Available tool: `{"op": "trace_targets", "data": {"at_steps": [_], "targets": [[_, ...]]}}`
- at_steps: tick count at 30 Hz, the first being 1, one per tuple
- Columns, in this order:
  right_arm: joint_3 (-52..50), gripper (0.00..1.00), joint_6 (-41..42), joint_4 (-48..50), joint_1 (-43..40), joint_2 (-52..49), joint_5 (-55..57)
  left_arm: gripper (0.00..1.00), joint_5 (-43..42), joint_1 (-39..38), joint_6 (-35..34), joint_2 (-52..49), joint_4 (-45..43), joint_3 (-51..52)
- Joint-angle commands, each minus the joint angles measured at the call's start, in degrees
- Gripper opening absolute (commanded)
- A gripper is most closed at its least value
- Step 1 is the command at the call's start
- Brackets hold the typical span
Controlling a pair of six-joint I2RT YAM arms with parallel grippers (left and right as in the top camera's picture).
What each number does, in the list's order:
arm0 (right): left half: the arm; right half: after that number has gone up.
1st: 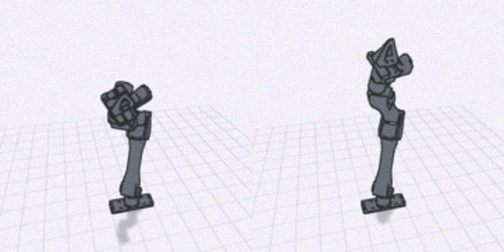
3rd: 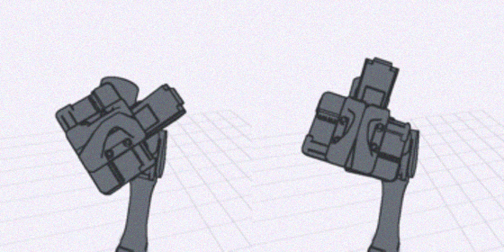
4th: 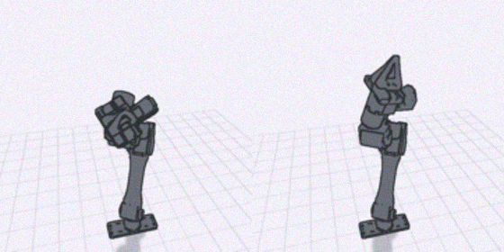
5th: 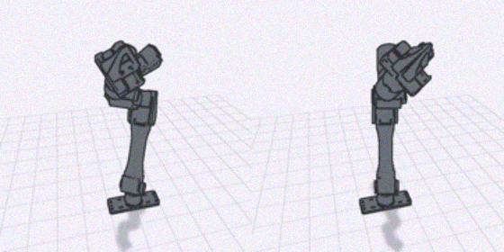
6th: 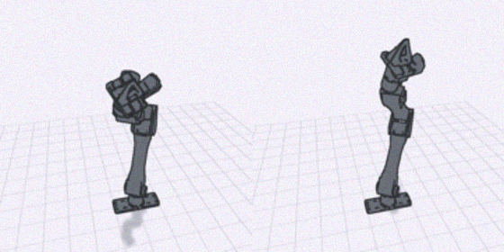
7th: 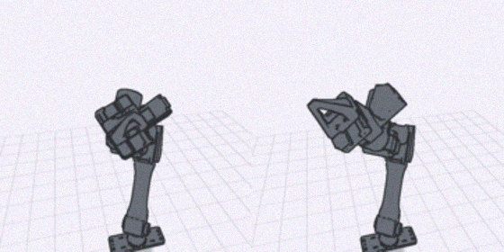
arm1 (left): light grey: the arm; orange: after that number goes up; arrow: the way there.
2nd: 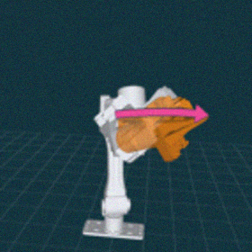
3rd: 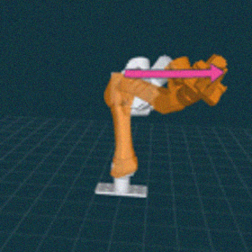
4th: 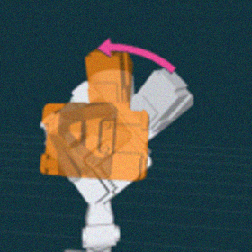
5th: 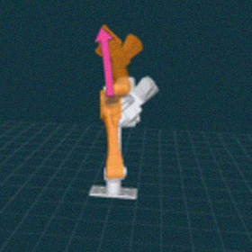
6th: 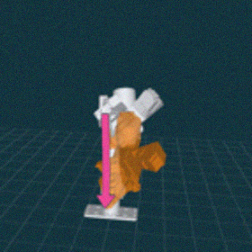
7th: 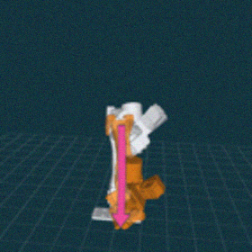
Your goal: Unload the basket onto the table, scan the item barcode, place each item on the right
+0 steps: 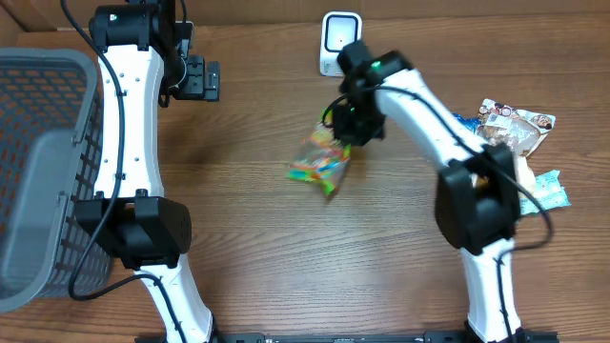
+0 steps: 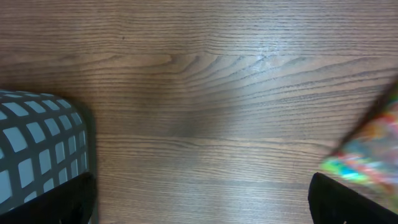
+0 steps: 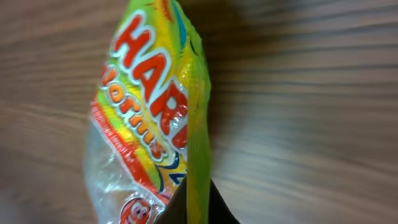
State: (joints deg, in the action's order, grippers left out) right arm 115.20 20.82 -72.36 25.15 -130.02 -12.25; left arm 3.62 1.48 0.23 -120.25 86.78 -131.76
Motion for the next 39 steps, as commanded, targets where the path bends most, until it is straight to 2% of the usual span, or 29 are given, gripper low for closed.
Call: {"op": "trace_targets", "data": {"at_steps": [1,5,12,16,18,19,20,21,22,23,24,25,30,36,39], "targets": [[3.1,0.04,3.5,-3.7,1.1,11.1,21.6,1.0,-0.3,-0.5,1.1,-0.4,-0.1,-0.4],[3.1,0.04,7.9,-10.1,3.1,13.6,36.2,1.0,-0.3,-0.5,1.1,-0.4,-0.1,-0.4],[0.7,0.04,10.7,-14.7,8.0,9.3,44.2,1.0,-0.3,-0.5,1.1,-0.4,-0.1,-0.4],[0.1,0.04,10.7,-12.7,11.5,3.2,40.7,0.99,-0.3,-0.5,1.1,-0.4,-0.1,-0.4],[0.1,0.04,10.3,-9.6,13.6,0.3,35.5,1.0,-0.3,-0.5,1.1,-0.4,-0.1,-0.4],[0.1,0.04,7.1,-6.1,16.0,-1.8,28.2,1.0,-0.3,-0.5,1.1,-0.4,-0.1,-0.4],[0.1,0.07,5.4,-4.4,17.3,-2.4,24.7,1.0,-0.3,-0.5,1.1,-0.4,-0.1,-0.4],[0.1,0.17,4.1,-3.2,18.3,-2.7,22.7,1.0,-0.3,-0.5,1.1,-0.4,-0.1,-0.4],[0.2,0.36,2.1,-1.0,20.5,-2.7,20.7,1.0,-0.3,-0.5,1.1,-0.4,-0.1,-0.4],[0.9,0.49,1.8,-0.5,21.7,-2.5,20.7,1.0,-0.3,-0.5,1.1,-0.4,-0.1,-0.4],[1.6,0.59,1.8,-0.5,22.2,-2.5,20.6,1.0,-0.3,-0.5,1.1,-0.4,-0.1,-0.4],[2.6,0.64,1.8,-0.8,22.6,-2.5,20.1,1.0,-0.3,-0.5,1.1,-0.4,-0.1,-0.4],[9.7,0.67,1.6,-5.1,21.1,-2.5,16.9,1.0,-0.3,-0.5,1.1,-0.4,-0.1,-0.4],[20.8,0.68,1.2,-15.5,13.1,-2.5,14.5,1.0,-0.3,-0.5,1.1,-0.4,-0.1,-0.4],[22.6,0.7,1.1,-20.5,7.8,-2.5,11.8,1.0,-0.3,-0.5,1.1,-0.4,-0.1,-0.4]]}}
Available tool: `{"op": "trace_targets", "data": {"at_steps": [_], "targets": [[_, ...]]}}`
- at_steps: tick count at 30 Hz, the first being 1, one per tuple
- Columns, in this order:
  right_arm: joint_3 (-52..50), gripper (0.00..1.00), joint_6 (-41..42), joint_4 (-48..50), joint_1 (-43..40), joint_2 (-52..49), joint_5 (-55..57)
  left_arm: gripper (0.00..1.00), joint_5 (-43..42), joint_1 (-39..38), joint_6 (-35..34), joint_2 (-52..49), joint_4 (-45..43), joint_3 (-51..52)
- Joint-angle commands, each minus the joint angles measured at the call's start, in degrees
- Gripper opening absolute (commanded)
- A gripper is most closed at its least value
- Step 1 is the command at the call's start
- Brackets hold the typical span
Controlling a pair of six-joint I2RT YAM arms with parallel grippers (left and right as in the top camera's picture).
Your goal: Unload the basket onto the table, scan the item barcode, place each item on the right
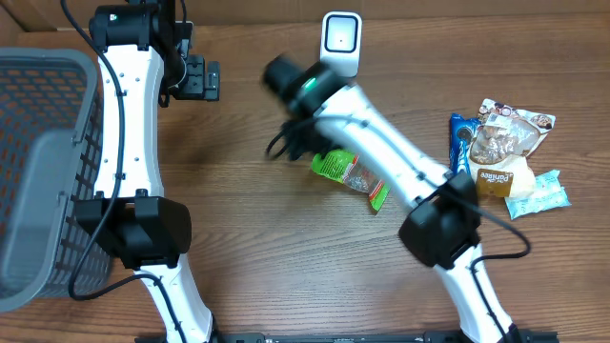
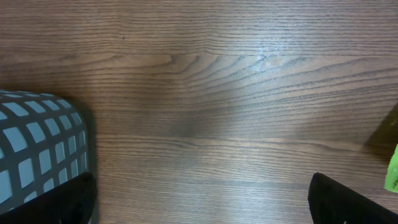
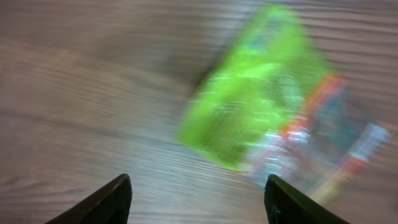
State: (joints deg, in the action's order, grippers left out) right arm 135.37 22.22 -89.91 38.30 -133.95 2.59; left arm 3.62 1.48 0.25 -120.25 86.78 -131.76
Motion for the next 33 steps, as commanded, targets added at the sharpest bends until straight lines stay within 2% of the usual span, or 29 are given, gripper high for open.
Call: {"op": "trace_targets", "data": {"at_steps": [1,7,15,17,19,22,29,33], "targets": [[2.4,0.7,-0.7,-4.3,-6.9,1.4,-4.4,1.0,-0.3,-0.5,1.1,-0.4,-0.1,-0.4],[-0.9,0.66,-0.9,-7.0,-14.5,1.4,-10.1,1.0,-0.3,-0.5,1.1,-0.4,-0.1,-0.4],[-10.4,0.59,0.2,-1.7,-14.2,1.4,-10.2,1.0,-0.3,-0.5,1.1,-0.4,-0.1,-0.4],[-13.8,0.52,1.7,0.7,-13.8,1.4,-10.2,1.0,-0.3,-0.5,1.1,-0.4,-0.1,-0.4],[-17.7,0.47,2.5,4.6,-13.1,1.4,-10.2,1.0,-0.3,-0.5,1.1,-0.4,-0.1,-0.4],[-22.4,0.45,3.3,10.2,-11.8,1.4,-10.2,1.0,-0.2,-0.5,1.1,-0.4,-0.1,-0.4],[-30.0,0.47,2.4,21.7,-5.2,1.3,-10.2,0.99,-0.3,-0.5,1.1,-0.4,-0.1,-0.4],[-30.7,0.5,-3.5,22.6,0.1,1.3,-9.9,1.0,-0.3,-0.5,1.1,-0.4,-0.1,-0.4]]}}
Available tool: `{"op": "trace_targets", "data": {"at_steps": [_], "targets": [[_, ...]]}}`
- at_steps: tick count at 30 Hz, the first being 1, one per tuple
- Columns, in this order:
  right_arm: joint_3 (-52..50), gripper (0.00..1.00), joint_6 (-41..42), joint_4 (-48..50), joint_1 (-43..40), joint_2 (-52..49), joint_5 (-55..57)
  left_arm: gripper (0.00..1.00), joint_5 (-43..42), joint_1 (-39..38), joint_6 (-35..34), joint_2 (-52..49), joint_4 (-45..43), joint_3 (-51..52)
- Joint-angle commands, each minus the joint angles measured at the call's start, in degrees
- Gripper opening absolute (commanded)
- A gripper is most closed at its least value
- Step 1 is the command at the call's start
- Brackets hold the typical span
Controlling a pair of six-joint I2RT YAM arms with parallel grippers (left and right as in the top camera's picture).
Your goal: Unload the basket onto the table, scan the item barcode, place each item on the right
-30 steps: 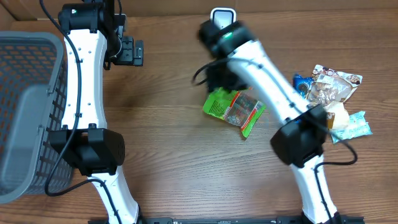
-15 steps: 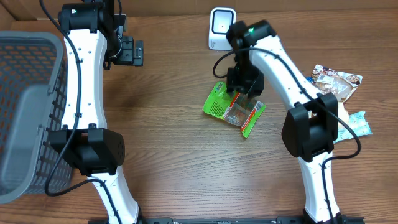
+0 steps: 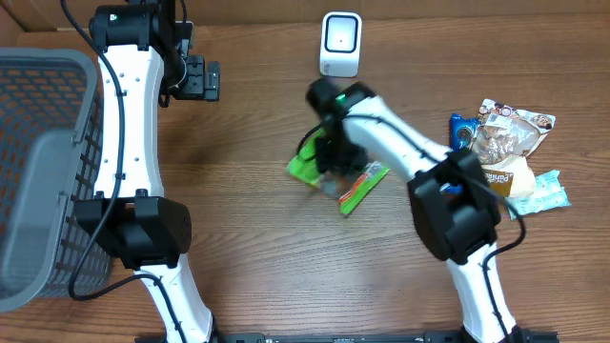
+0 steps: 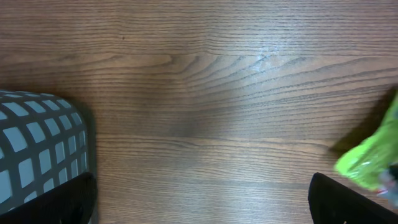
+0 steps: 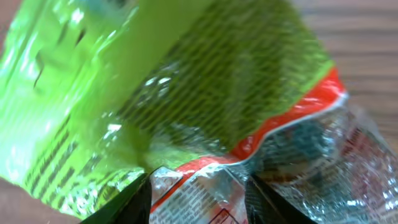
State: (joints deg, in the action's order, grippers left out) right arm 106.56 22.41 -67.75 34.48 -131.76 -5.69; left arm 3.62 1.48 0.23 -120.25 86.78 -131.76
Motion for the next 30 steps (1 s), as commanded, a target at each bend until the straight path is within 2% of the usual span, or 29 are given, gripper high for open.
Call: {"op": "trace_targets", "data": {"at_steps": [1,6,10,13,17,22,30], "targets": [[-1.4,0.5,-3.6,-0.1,5.1,-0.7,-0.1,1.0,-0.3,-0.5,1.1,-0.4,-0.1,-0.4],[5.2,0.54,1.4,-4.5,5.2,0.1,4.7,1.0,-0.2,-0.4,1.1,-0.4,-0.1,-0.4],[13.7,0.59,6.5,-11.3,2.3,3.1,5.2,1.0,-0.3,-0.4,1.1,-0.4,-0.1,-0.4],[15.6,0.61,10.2,-15.2,-0.7,6.0,6.6,1.0,-0.3,-0.4,1.1,-0.4,-0.1,-0.4],[15.5,0.68,12.0,-19.5,-4.7,7.3,5.9,1.0,-0.2,-0.4,1.1,-0.4,-0.1,-0.4],[8.6,0.61,15.1,-22.1,-6.5,7.3,-1.5,1.0,-0.3,-0.4,1.1,-0.4,-0.1,-0.4],[-0.4,0.61,18.4,-22.5,-2.0,7.3,-8.5,0.99,-0.3,-0.4,1.1,-0.4,-0.1,-0.4]]}}
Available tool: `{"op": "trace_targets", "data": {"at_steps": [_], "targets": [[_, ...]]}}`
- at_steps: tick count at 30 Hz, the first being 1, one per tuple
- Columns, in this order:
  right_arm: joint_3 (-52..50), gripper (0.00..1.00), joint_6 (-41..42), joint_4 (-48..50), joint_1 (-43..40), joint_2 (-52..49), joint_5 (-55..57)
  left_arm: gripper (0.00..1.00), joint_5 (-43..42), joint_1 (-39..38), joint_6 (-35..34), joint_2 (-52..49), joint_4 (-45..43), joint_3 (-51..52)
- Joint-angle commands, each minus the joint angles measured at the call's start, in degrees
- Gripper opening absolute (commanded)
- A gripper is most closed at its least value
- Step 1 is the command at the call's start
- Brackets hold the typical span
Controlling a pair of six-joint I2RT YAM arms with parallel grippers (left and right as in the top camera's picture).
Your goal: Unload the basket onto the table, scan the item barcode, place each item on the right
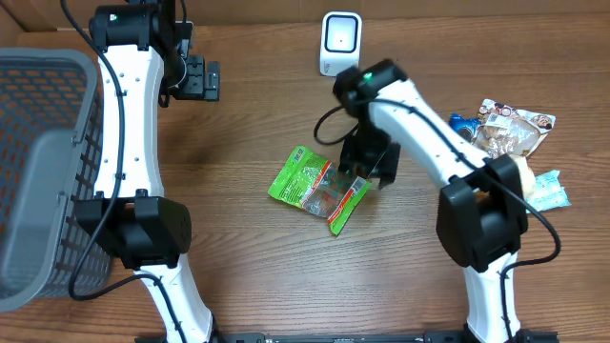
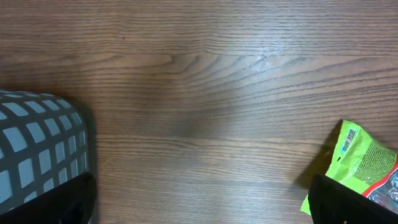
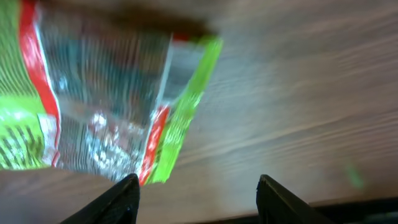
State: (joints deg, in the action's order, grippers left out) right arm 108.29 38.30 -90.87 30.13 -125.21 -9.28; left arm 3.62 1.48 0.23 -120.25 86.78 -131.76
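The candy bag (image 1: 317, 189) lies flat on the table's middle, green back and clear window up. It also shows in the right wrist view (image 3: 99, 93), and a corner of it in the left wrist view (image 2: 367, 165). My right gripper (image 1: 374, 164) hangs open just right of the bag, with nothing between its fingers (image 3: 199, 199). The white scanner (image 1: 340, 44) stands at the back centre. My left gripper (image 1: 198, 79) is open at the back left, over bare wood (image 2: 202, 202).
A grey mesh basket (image 1: 43, 171) fills the left edge, and its corner shows in the left wrist view (image 2: 37, 143). Several snack packets (image 1: 505, 133) lie piled at the right, beside the right arm's base.
My right gripper was down on the bag with a finger on either side. Now it is open wide, off to the bag's right. The bag lies flat, a little further left. The left arm is unmoved.
My right gripper first held the bag hanging below the scanner, printed front showing. Then the bag lay green side up with the gripper open to its left. Then the gripper was down on it, and now stands open to its right.
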Motion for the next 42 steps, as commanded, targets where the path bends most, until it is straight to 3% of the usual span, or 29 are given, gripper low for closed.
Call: {"op": "trace_targets", "data": {"at_steps": [1,8,12,24,29,36,40,42], "targets": [[-3.1,0.61,3.3,1.4,3.5,0.8,-5.3,1.0,-0.2,-0.4,1.1,-0.4,-0.1,-0.4],[-6.0,0.6,8.3,7.6,10.7,0.8,-4.9,1.0,-0.3,-0.4,1.1,-0.4,-0.1,-0.4],[-6.0,0.6,11.3,8.5,13.7,0.8,0.7,1.0,-0.3,-0.4,1.1,-0.4,-0.1,-0.4],[-9.9,0.48,8.6,14.4,14.8,0.8,6.7,1.0,-0.3,-0.4,1.1,-0.4,-0.1,-0.4],[-10.8,0.49,-0.9,13.7,13.6,0.8,10.0,1.0,-0.2,-0.4,1.1,-0.4,-0.1,-0.4],[-10.8,0.54,-24.5,16.3,10.7,0.8,20.2,1.0,-0.3,-0.4,1.1,-0.4,-0.1,-0.4],[-10.8,0.54,-36.8,22.7,8.6,0.8,30.9,1.0,-0.3,-0.4,1.1,-0.4,-0.1,-0.4],[-10.8,0.54,-38.8,25.9,6.9,0.8,39.4,1.0,-0.3,-0.4,1.1,-0.4,-0.1,-0.4]]}}
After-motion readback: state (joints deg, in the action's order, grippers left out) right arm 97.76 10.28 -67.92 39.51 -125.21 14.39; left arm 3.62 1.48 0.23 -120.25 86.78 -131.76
